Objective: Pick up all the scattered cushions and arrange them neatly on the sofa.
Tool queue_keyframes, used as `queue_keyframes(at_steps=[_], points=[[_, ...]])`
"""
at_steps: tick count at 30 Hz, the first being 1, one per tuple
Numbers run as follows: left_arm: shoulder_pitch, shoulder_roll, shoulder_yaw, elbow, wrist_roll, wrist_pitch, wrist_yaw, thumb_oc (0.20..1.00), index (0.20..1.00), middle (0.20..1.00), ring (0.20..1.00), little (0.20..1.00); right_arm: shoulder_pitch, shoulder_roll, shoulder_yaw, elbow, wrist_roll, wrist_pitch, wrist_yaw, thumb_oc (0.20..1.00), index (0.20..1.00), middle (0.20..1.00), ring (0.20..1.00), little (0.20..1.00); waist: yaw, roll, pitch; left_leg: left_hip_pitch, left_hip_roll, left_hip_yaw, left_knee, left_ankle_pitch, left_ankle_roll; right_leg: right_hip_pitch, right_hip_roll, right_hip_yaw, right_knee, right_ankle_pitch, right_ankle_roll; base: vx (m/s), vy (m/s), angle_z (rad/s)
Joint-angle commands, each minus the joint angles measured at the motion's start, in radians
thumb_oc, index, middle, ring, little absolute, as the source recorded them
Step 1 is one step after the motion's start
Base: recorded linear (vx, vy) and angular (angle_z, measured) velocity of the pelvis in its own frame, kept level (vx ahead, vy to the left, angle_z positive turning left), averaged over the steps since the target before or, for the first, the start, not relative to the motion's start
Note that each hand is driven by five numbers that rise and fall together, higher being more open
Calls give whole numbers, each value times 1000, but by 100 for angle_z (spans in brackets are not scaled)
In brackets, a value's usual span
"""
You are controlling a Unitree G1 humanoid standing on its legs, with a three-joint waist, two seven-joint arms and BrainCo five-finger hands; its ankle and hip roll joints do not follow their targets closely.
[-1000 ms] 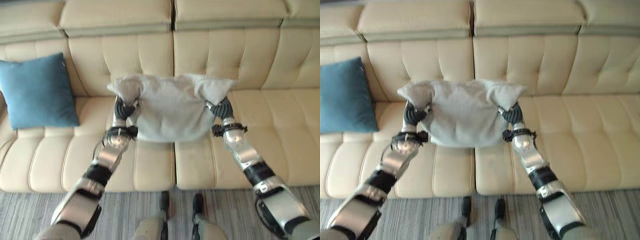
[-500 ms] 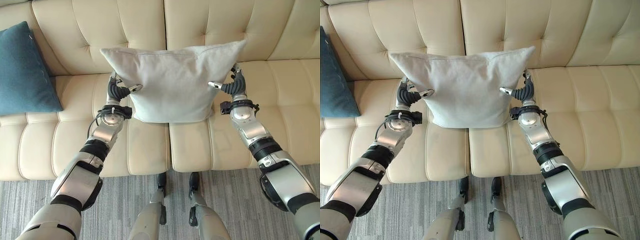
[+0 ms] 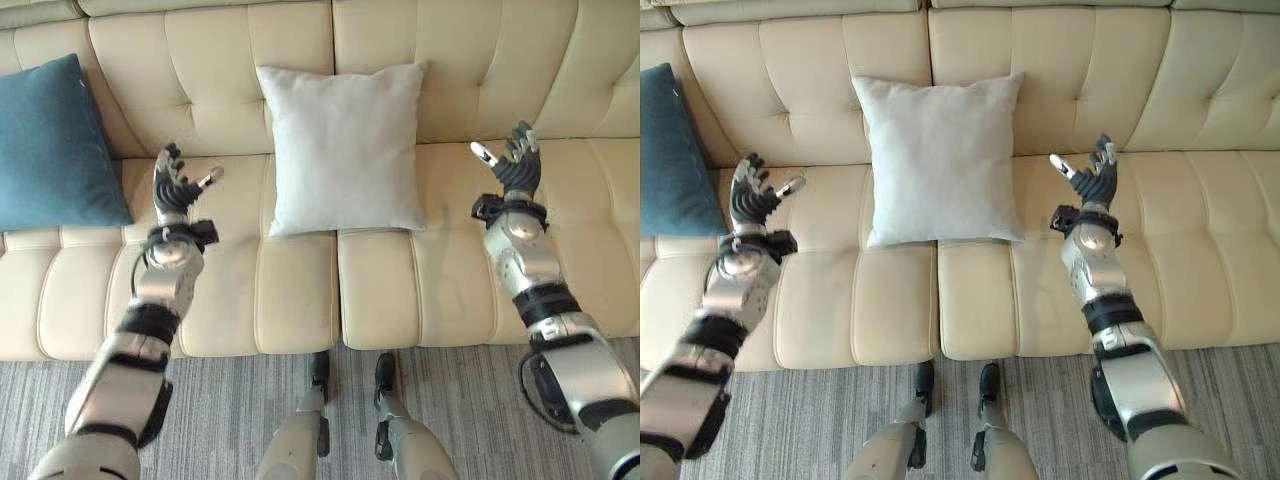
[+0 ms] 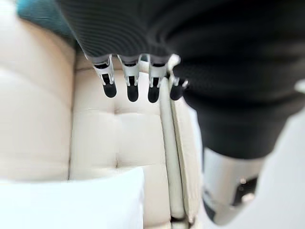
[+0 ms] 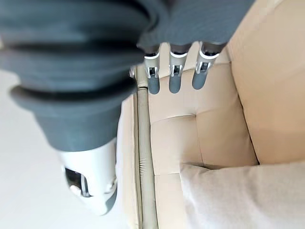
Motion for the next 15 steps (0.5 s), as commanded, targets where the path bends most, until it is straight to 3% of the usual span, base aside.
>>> queue_keyframes(at_steps=[1, 3, 9, 15], points=[[107, -24, 29, 29, 103, -28, -78, 1000, 1000, 1000, 1000, 1000, 159, 9, -24, -81, -49, -28, 124, 1000, 1000, 1000, 1000, 1000, 13, -31, -60, 63, -16, -7, -8, -98, -43, 43, -49, 32, 50, -86, 70, 75, 14, 6], [303, -21, 80, -7, 210, 0, -137, 1000, 1000, 1000, 1000, 1000, 336, 10, -68, -152, -120, -16, 201, 1000, 1000, 1000, 1000, 1000, 13, -40, -69, 101, -18, 0, -8, -114, -32, 84, -52, 30, 42, -87, 77, 74, 43, 0], [553, -72, 153, 75, 327, 60, -223, 1000, 1000, 1000, 1000, 1000, 594, 20, -105, -139, -294, 31, 308, 1000, 1000, 1000, 1000, 1000, 4, -42, -87, 194, -18, 19, 0, -142, -16, 166, -58, 43, 42, -94, 88, 37, 69, -12], [668, -115, 166, 227, 413, 104, -265, 1000, 1000, 1000, 1000, 1000, 747, 47, -120, 15, -379, 68, 355, 1000, 1000, 1000, 1000, 1000, -12, -33, -104, 259, -27, 45, 21, -166, -4, 199, -70, 64, 80, -88, 104, -23, 115, -17]])
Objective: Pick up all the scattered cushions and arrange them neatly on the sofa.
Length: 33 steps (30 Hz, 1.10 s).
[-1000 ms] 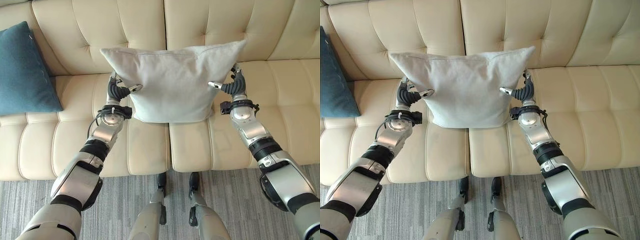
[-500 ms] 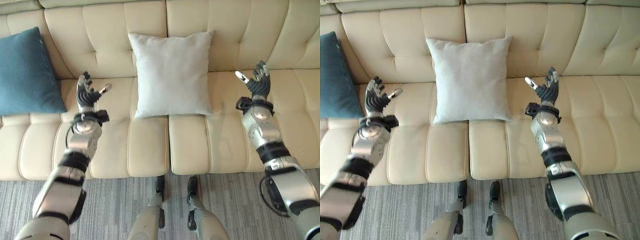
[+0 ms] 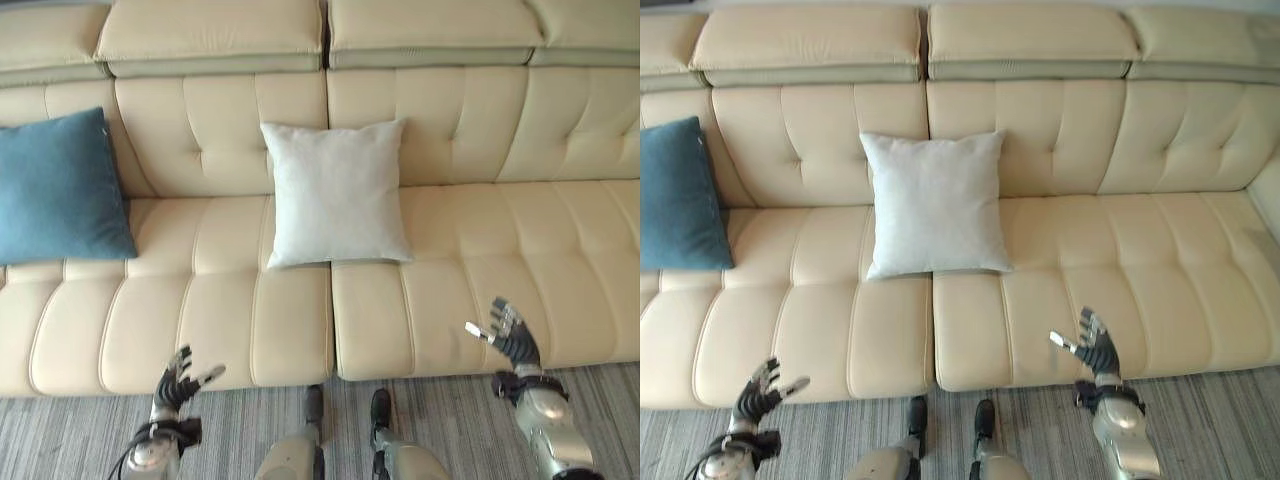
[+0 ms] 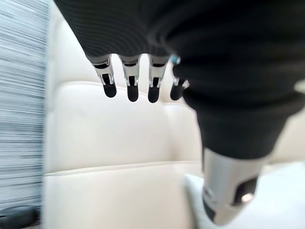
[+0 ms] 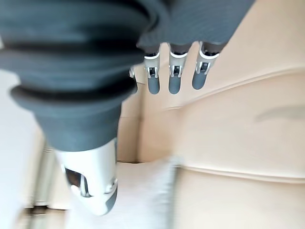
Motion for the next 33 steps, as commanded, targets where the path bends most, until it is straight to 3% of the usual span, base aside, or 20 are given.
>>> queue_keyframes(at_steps=[1, 4, 9, 10, 11, 14, 15, 17, 18, 19, 20, 21, 22, 25, 27, 33], points=[[-28, 30, -4, 34, 78, -10, -6, 1000, 1000, 1000, 1000, 1000, -9, -15, 4, -2, -69, -2, 17, 1000, 1000, 1000, 1000, 1000, -11, -9, -39, 30, -22, -4, 18, -79, -5, -12, -62, 8, 93, -20, 96, -77, 59, -15], [-59, 36, -16, 72, 102, -10, 14, 1000, 1000, 1000, 1000, 1000, -18, -3, 20, 49, -80, -1, 5, 1000, 1000, 1000, 1000, 1000, -10, -5, -22, 30, -13, 8, 5, -64, 0, -37, -63, 7, 157, -23, 108, -179, 37, -22], [-114, 65, -42, 49, 93, -21, 43, 1000, 1000, 1000, 1000, 1000, -36, 14, 40, 66, -53, -12, -13, 1000, 1000, 1000, 1000, 1000, 2, 14, -9, -27, 12, -18, 6, -2, -3, -21, 6, 29, 406, -154, 75, -312, -52, 14], [-106, 62, -45, 19, 88, -23, 42, 1000, 1000, 1000, 1000, 1000, -36, 11, 41, 58, -56, -13, -21, 1000, 1000, 1000, 1000, 1000, 22, -5, -14, -52, 2, -17, 11, 17, -11, 35, 23, 21, 359, -208, 47, -517, -330, 35], [-129, 51, -53, -3, 69, -29, 52, 1000, 1000, 1000, 1000, 1000, -55, 8, 41, 40, -37, -11, -33, 1000, 1000, 1000, 1000, 1000, 33, -17, -19, -134, -3, -18, 15, 85, -55, 102, 70, 53, 190, -241, 6, -343, -268, 16], [-131, 46, -53, -20, 56, -32, 50, 1000, 1000, 1000, 1000, 1000, -60, -1, 37, 29, -31, -13, -39, 1000, 1000, 1000, 1000, 1000, 37, -14, -17, -160, 2, -17, 16, 103, -71, 103, 79, 59, 148, -233, -2, -234, -135, 56], [-147, 42, -60, -39, 49, -34, 49, 1000, 1000, 1000, 1000, 1000, -78, -24, 32, 19, -27, -12, -47, 1000, 1000, 1000, 1000, 1000, 41, -7, 8, -205, 6, -27, 47, 117, -99, 84, 82, 49, 131, -216, -10, -358, -71, 24], [-152, 41, -63, -46, 50, -34, 43, 1000, 1000, 1000, 1000, 1000, -86, -42, 27, 4, -29, -12, -47, 1000, 1000, 1000, 1000, 1000, 38, -8, 19, -211, -3, -43, 79, 84, -94, 63, 73, 39, 127, -198, -7, -305, -44, -11], [-149, 42, -65, -54, 53, -34, 34, 1000, 1000, 1000, 1000, 1000, -83, -50, 22, -8, -31, -11, -43, 1000, 1000, 1000, 1000, 1000, 26, -17, 20, -207, -13, -57, 124, 43, -77, 48, 57, 27, 121, -179, 0, -225, -18, 17], [-136, 42, -62, -75, 57, -32, 22, 1000, 1000, 1000, 1000, 1000, -75, -56, 13, -25, -31, -11, -34, 1000, 1000, 1000, 1000, 1000, 10, -38, 16, -182, -27, -71, 204, -43, -50, 28, 25, 21, 118, -146, 8, -230, -19, 24], [-136, 42, -61, -75, 57, -32, 22, 1000, 1000, 1000, 1000, 1000, -76, -56, 13, -25, -31, -10, -34, 1000, 1000, 1000, 1000, 1000, 10, -37, 14, -186, -27, -72, 204, -42, -50, 25, 25, 21, 118, -144, 8, -207, -8, 32], [-129, 34, -52, -77, 41, -33, 17, 1000, 1000, 1000, 1000, 1000, -73, -56, 7, -20, -28, -13, -29, 1000, 1000, 1000, 1000, 1000, -1, -46, 9, -143, -41, -101, 240, -102, -43, 10, 13, 25, 118, -128, 10, -104, 13, 17], [-124, 26, -48, -88, 28, -33, 19, 1000, 1000, 1000, 1000, 1000, -72, -54, 3, -17, -28, -11, -28, 1000, 1000, 1000, 1000, 1000, -5, -43, 5, -116, -43, -124, 239, -117, -38, 4, 15, 31, 119, -124, 10, -89, 38, 4], [-119, 15, -55, -93, 29, -31, 22, 1000, 1000, 1000, 1000, 1000, -73, -50, 5, 6, -34, -9, -30, 1000, 1000, 1000, 1000, 1000, -11, -29, -2, -81, -43, -146, 194, -112, -31, 4, 26, 35, 123, -128, 11, 32, 48, -6], [-120, 24, -67, -88, 46, -28, 17, 1000, 1000, 1000, 1000, 1000, -72, -43, -2, 21, -22, -8, -30, 1000, 1000, 1000, 1000, 1000, -26, -22, -32, -30, -39, -136, 122, -102, -23, 12, 33, 40, 118, -129, 12, 88, 75, 2], [-125, 34, -85, -100, 55, -17, 5, 1000, 1000, 1000, 1000, 1000, -77, -31, -1, 49, -12, 5, -33, 1000, 1000, 1000, 1000, 1000, -40, -14, -37, 25, -44, -108, 76, -109, -7, 18, 36, 88, 130, -111, 29, 12, 76, -36]])
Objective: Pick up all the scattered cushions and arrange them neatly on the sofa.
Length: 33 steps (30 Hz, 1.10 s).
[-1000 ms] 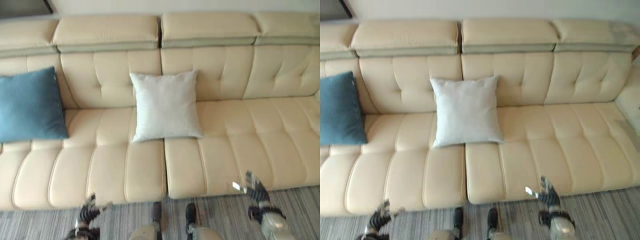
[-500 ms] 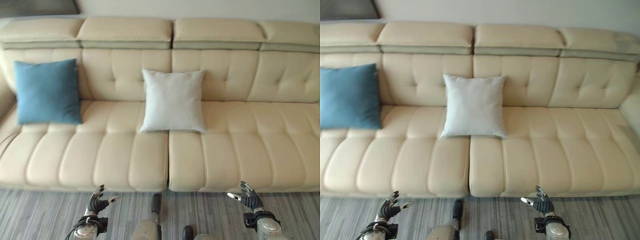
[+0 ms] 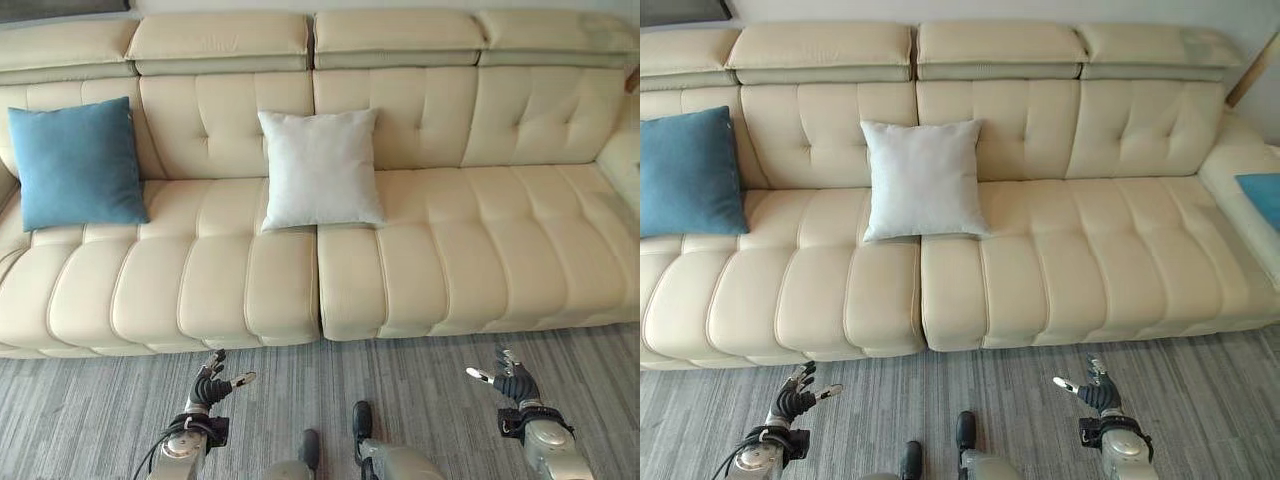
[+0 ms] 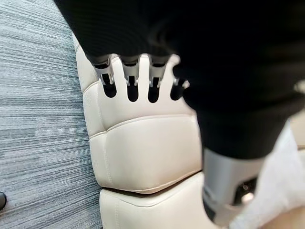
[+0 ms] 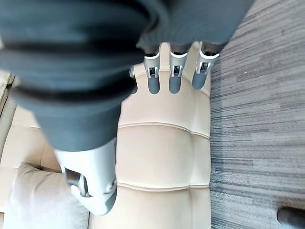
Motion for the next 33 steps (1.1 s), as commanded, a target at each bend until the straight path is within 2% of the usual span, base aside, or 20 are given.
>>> queue_keyframes(at_steps=[1, 6, 9, 11, 12, 13, 14, 15, 16, 18, 19, 20, 21, 22, 24, 25, 26, 30, 32, 33], points=[[13, 58, -3, -20, -8, -25, -5, 1000, 1000, 1000, 1000, 1000, 7, -15, -5, -18, 32, -22, -8, 1000, 1000, 1000, 1000, 1000, 4, -26, -51, -66, -25, -10, 56, -14, -37, 70, -44, 28, 91, -66, 83, -22, 75, -65], [16, 59, -22, -56, -1, -26, -15, 1000, 1000, 1000, 1000, 1000, 4, -16, 0, -22, 25, -13, -9, 1000, 1000, 1000, 1000, 1000, -17, -19, -47, -44, -18, 82, 53, -34, -21, 30, -24, 115, 116, -44, 105, -20, 48, -85], [14, 58, -24, -65, -4, -27, -14, 1000, 1000, 1000, 1000, 1000, -6, -14, 8, -24, 17, -14, -10, 1000, 1000, 1000, 1000, 1000, -17, -17, -36, -41, -10, 129, 59, -44, -16, 8, -20, 131, 129, -32, 119, -33, 8, -102], [15, 62, -21, -88, -12, -28, -15, 1000, 1000, 1000, 1000, 1000, -16, -14, 18, -27, 5, -14, -12, 1000, 1000, 1000, 1000, 1000, -6, -13, -26, -45, 9, 180, 61, -49, -16, -20, -39, 66, 147, -28, 123, -67, -50, -109], [15, 62, -21, -88, -12, -28, -15, 1000, 1000, 1000, 1000, 1000, -16, -13, 18, -27, 5, -13, -12, 1000, 1000, 1000, 1000, 1000, -5, -15, -28, -49, 9, 181, 61, -47, -16, -24, -39, 68, 146, -25, 122, -33, -94, -156], [17, 67, -19, -102, -17, -28, -16, 1000, 1000, 1000, 1000, 1000, -18, -12, 23, -30, 0, -13, -14, 1000, 1000, 1000, 1000, 1000, 4, -12, -26, -47, 22, 208, 62, -50, -18, -25, -65, -13, 151, -32, 119, -16, -153, -139], [20, 71, -14, -113, -21, -21, -22, 1000, 1000, 1000, 1000, 1000, -20, -6, 32, -38, -11, -9, -14, 1000, 1000, 1000, 1000, 1000, 19, -6, -26, -40, 55, 260, 70, -53, -26, -24, -129, -190, 177, -57, 103, 74, -192, -85], [23, 74, -11, -116, -26, -20, -24, 1000, 1000, 1000, 1000, 1000, -23, -5, 37, -39, -16, -8, -19, 1000, 1000, 1000, 1000, 1000, 30, -1, -28, -18, 74, 282, 72, -78, -37, -7, -156, -262, 193, -88, 111, 113, -268, -166], [20, 73, -10, -112, -28, -19, -30, 1000, 1000, 1000, 1000, 1000, -27, -2, 45, -57, -24, -1, -16, 1000, 1000, 1000, 1000, 1000, 27, -11, -40, 0, 87, 328, 77, -86, -42, 5, -179, -301, 179, -82, 112, 178, -323, -193], [11, 68, -17, -95, -33, -18, -31, 1000, 1000, 1000, 1000, 1000, -22, 3, 43, -65, -19, 0, -13, 1000, 1000, 1000, 1000, 1000, 5, -16, -48, 14, 101, 345, 101, -99, -51, -5, -173, -256, 183, -80, 117, 242, -446, -176], [-28, 50, -62, -86, -41, -16, -34, 1000, 1000, 1000, 1000, 1000, -1, -8, 39, -77, -1, -6, -23, 1000, 1000, 1000, 1000, 1000, -21, -36, -25, -53, 174, 320, 377, -98, -78, 52, -124, -189, 137, -89, 78, 294, -596, -55], [-42, 39, -80, -85, -51, -18, -27, 1000, 1000, 1000, 1000, 1000, -3, -17, 41, -77, 10, -4, -30, 1000, 1000, 1000, 1000, 1000, -18, -49, -11, -109, 165, 261, 447, -36, -71, 69, -109, -173, 115, -82, 47, 329, -658, 32], [-43, 29, -93, -88, -56, -18, -27, 1000, 1000, 1000, 1000, 1000, -6, -22, 42, -88, 16, -5, -28, 1000, 1000, 1000, 1000, 1000, 3, -62, -5, -194, 96, 163, 437, -58, -57, 93, -105, -143, 96, -86, 48, 191, -239, -41], [-37, 27, -95, -89, -55, -18, -29, 1000, 1000, 1000, 1000, 1000, -5, -23, 40, -92, 19, -6, -25, 1000, 1000, 1000, 1000, 1000, 11, -66, -7, -217, 73, 138, 401, -64, -52, 99, -105, -132, 92, -91, 52, 331, -109, -60], [-26, 27, -98, -90, -43, -11, -33, 1000, 1000, 1000, 1000, 1000, -4, -31, 43, -82, 24, -10, -30, 1000, 1000, 1000, 1000, 1000, 37, -53, -9, -275, 43, 96, 297, -3, -57, 141, -77, -102, 79, -119, 51, 377, -25, -184], [-13, 25, -95, -92, -40, -4, -38, 1000, 1000, 1000, 1000, 1000, -4, -32, 46, -68, 22, -11, -33, 1000, 1000, 1000, 1000, 1000, 61, -37, -9, -293, 20, 47, 205, 63, -69, 174, -46, -78, 78, -143, 49, 457, 40, -198], [-6, 27, -93, -96, -40, 0, -38, 1000, 1000, 1000, 1000, 1000, -3, -28, 45, -63, 26, -12, -34, 1000, 1000, 1000, 1000, 1000, 76, -29, -10, -309, 10, 24, 149, 99, -75, 201, -32, -57, 78, -161, 51, 593, 116, -118], [3, 32, -75, -101, -40, 4, -33, 1000, 1000, 1000, 1000, 1000, 0, -12, 50, -47, 24, -6, -31, 1000, 1000, 1000, 1000, 1000, 112, -26, -18, -333, 6, -18, 112, 138, -69, 263, -19, 17, 89, -196, 59, 341, 135, -60], [9, 34, -72, -101, -38, 6, -36, 1000, 1000, 1000, 1000, 1000, 1, -7, 48, -46, 24, -6, -29, 1000, 1000, 1000, 1000, 1000, 115, -33, -26, -335, 0, -14, 131, 132, -61, 271, -32, 23, 91, -199, 70, 340, 216, -52], [12, 43, -69, -95, -32, 11, -40, 1000, 1000, 1000, 1000, 1000, 1, 3, 47, -48, 21, -2, -22, 1000, 1000, 1000, 1000, 1000, 113, -49, -36, -326, -3, -3, 155, 114, -46, 265, -60, 34, 120, -187, 87, 404, 286, -64]])
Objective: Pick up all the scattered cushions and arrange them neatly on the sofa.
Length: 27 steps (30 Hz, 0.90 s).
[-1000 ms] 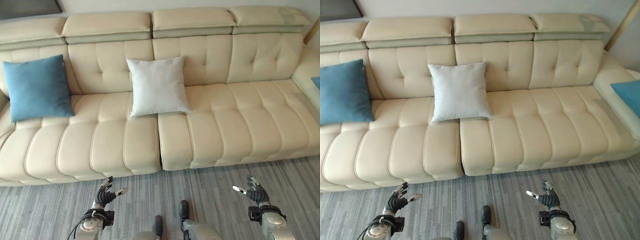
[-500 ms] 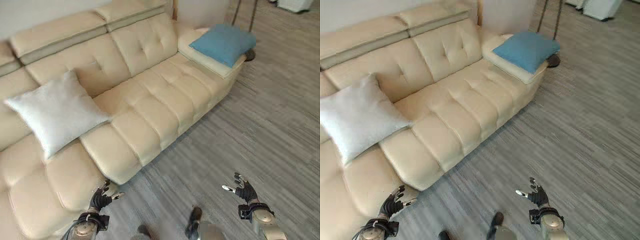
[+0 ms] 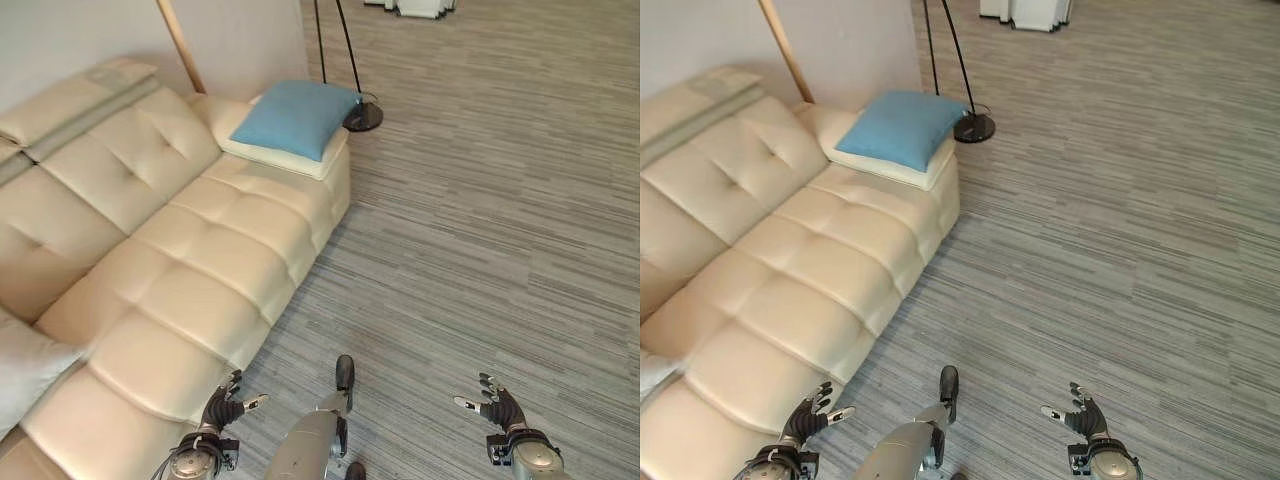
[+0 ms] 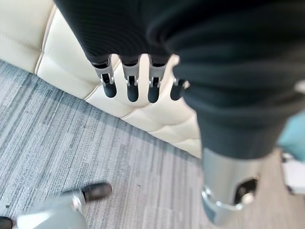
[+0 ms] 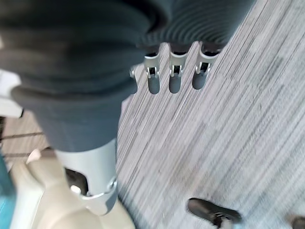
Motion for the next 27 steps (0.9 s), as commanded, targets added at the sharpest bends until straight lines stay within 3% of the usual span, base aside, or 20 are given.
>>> queue_keyframes(at_steps=[1, 3, 8, 9, 10, 14, 19, 22, 24, 27], points=[[-63, 57, 4, -52, -1, -25, 0, 1000, 1000, 1000, 1000, 1000, -55, 1, -61, -59, 4, -38, 1, 1000, 1000, 1000, 1000, 1000, 43, -79, 4, 92, 119, -55, -22, 34, -206, 41, -260, 96, -47, 37, 144, 370, 260, -84], [-60, 76, 20, -60, 0, -24, -4, 1000, 1000, 1000, 1000, 1000, -64, 15, -45, -66, 2, -37, 19, 1000, 1000, 1000, 1000, 1000, 49, -100, -4, 118, 114, -27, -8, -10, -183, 1, -294, 108, 24, 93, 175, 271, 217, -118], [-62, 91, 33, -54, 0, -24, -1, 1000, 1000, 1000, 1000, 1000, -80, 27, -34, -57, 3, -36, 26, 1000, 1000, 1000, 1000, 1000, 56, -113, -7, 147, 110, -5, -5, -46, -162, -46, -325, 96, 90, 172, 201, 145, 132, -11], [-62, 99, 47, -48, -2, -26, 7, 1000, 1000, 1000, 1000, 1000, -83, 38, -34, -53, 5, -39, 25, 1000, 1000, 1000, 1000, 1000, 61, -112, -11, 179, 110, 2, -15, -69, -151, -77, -348, 41, 120, 208, 213, 229, 157, 12], [-64, 97, 43, -40, -1, -27, 6, 1000, 1000, 1000, 1000, 1000, -86, 37, -34, -49, 7, -38, 25, 1000, 1000, 1000, 1000, 1000, 53, -105, -12, 206, 106, -7, -38, -76, -148, -121, -335, 17, 101, 196, 194, 232, 155, 13], [-68, 91, 37, -25, -5, -27, 7, 1000, 1000, 1000, 1000, 1000, -92, 31, -28, -43, 15, -37, 25, 1000, 1000, 1000, 1000, 1000, 30, -83, 7, 254, 106, -18, -67, -86, -148, -207, -302, -25, 61, 141, 173, 138, 73, 35], [-68, 77, 34, -18, -5, -26, 6, 1000, 1000, 1000, 1000, 1000, -94, 19, -26, -48, 13, -32, 16, 1000, 1000, 1000, 1000, 1000, -15, -65, 56, 358, 77, -55, -119, -100, -154, -319, -269, -60, -70, 210, 182, 212, -6, 0], [-69, 74, 39, -19, -1, -26, 7, 1000, 1000, 1000, 1000, 1000, -83, 20, -33, -58, 5, -31, 16, 1000, 1000, 1000, 1000, 1000, -33, -53, 70, 394, 69, -82, -122, -120, -162, -356, -270, -73, -73, 225, 184, 247, -71, 18], [-65, 69, 36, -15, 9, -28, 2, 1000, 1000, 1000, 1000, 1000, -61, 25, -42, -60, 11, -35, 18, 1000, 1000, 1000, 1000, 1000, -39, -57, 59, 427, 55, -107, -119, -153, -167, -321, -276, -60, -93, 229, 172, 283, -117, 28], [-70, 58, 32, -8, 1, -27, 4, 1000, 1000, 1000, 1000, 1000, -53, 25, -57, -61, 18, -37, 18, 1000, 1000, 1000, 1000, 1000, -50, -49, 42, 448, 75, -119, -84, -190, -197, -299, -281, -69, -72, 220, 154, 298, -175, 85]])
